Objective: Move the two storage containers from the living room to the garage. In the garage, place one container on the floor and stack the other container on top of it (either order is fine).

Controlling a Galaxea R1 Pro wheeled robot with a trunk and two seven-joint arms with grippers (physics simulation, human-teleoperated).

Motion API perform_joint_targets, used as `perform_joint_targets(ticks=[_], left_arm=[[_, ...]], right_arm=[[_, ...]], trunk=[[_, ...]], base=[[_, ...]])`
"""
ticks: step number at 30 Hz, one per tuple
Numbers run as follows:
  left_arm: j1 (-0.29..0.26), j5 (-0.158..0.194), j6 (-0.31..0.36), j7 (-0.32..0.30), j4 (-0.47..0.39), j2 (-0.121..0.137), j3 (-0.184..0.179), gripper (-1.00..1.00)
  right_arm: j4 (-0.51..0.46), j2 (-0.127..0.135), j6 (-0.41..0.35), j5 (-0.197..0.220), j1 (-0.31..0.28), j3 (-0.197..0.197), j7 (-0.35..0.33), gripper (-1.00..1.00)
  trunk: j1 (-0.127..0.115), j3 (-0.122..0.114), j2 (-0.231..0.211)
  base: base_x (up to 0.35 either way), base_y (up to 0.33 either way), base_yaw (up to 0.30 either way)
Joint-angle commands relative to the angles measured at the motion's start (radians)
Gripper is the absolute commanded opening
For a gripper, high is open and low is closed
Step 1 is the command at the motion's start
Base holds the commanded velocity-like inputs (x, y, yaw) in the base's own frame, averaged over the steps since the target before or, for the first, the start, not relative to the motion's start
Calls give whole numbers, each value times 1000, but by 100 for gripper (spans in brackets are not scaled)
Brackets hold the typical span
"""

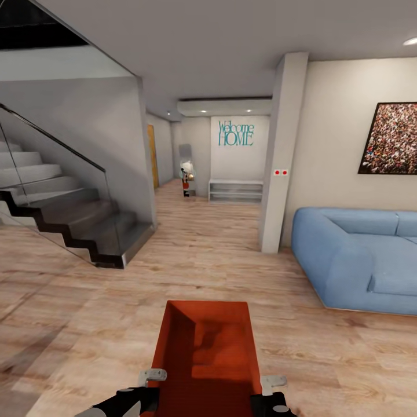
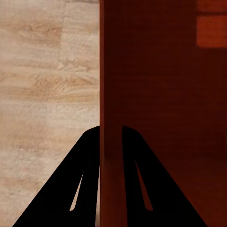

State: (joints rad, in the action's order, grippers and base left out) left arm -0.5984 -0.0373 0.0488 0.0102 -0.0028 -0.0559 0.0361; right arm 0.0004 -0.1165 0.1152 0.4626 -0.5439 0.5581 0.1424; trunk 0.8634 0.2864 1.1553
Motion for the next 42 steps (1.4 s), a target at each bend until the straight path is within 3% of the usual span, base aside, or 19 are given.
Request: perform_joint_targets(ticks=[1, 42], left_arm=[[-1, -9, 3, 7, -2, -1, -5, -100], [-1, -9, 3, 7, -2, 1, -4, -100]], right_arm=[[4, 11, 6, 22, -1, 13, 8, -100], [4, 11, 6, 22, -1, 14, 6, -100]], trunk=[[1, 1, 1], [1, 1, 1]], base=[[323, 0, 0], [324, 0, 0]])
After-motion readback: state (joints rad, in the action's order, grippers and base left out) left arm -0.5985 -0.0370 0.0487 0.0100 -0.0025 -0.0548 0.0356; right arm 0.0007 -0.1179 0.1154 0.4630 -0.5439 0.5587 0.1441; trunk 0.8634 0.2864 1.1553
